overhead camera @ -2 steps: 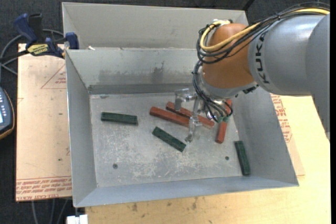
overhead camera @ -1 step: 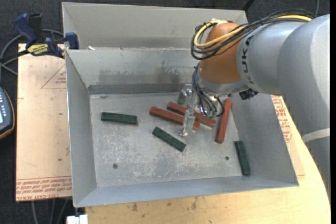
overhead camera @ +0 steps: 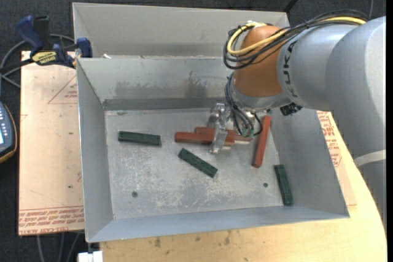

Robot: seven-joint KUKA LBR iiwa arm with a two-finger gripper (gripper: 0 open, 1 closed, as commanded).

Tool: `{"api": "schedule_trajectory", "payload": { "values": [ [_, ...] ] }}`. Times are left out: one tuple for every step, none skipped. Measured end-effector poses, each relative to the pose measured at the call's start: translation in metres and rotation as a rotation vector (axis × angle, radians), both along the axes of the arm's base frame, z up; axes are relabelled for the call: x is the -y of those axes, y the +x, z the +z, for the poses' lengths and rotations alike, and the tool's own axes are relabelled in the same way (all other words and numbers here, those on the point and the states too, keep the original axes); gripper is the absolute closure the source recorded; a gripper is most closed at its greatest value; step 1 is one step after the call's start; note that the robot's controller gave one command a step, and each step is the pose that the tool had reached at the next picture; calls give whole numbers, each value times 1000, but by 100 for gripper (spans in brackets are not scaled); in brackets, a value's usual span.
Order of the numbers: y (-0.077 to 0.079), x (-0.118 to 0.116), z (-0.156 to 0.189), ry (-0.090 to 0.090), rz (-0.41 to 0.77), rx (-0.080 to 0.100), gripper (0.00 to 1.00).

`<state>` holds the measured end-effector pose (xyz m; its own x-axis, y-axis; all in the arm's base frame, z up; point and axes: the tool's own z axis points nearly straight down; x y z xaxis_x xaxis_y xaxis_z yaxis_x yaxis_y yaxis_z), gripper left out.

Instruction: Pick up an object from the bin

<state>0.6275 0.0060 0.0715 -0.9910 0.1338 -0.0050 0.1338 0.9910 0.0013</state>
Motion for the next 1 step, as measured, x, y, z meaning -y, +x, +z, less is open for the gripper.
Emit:
{"api": "schedule_trajectory", "payload": {
  "values": [
    [6,7,143,1,-45,7,100]
  ]
}}
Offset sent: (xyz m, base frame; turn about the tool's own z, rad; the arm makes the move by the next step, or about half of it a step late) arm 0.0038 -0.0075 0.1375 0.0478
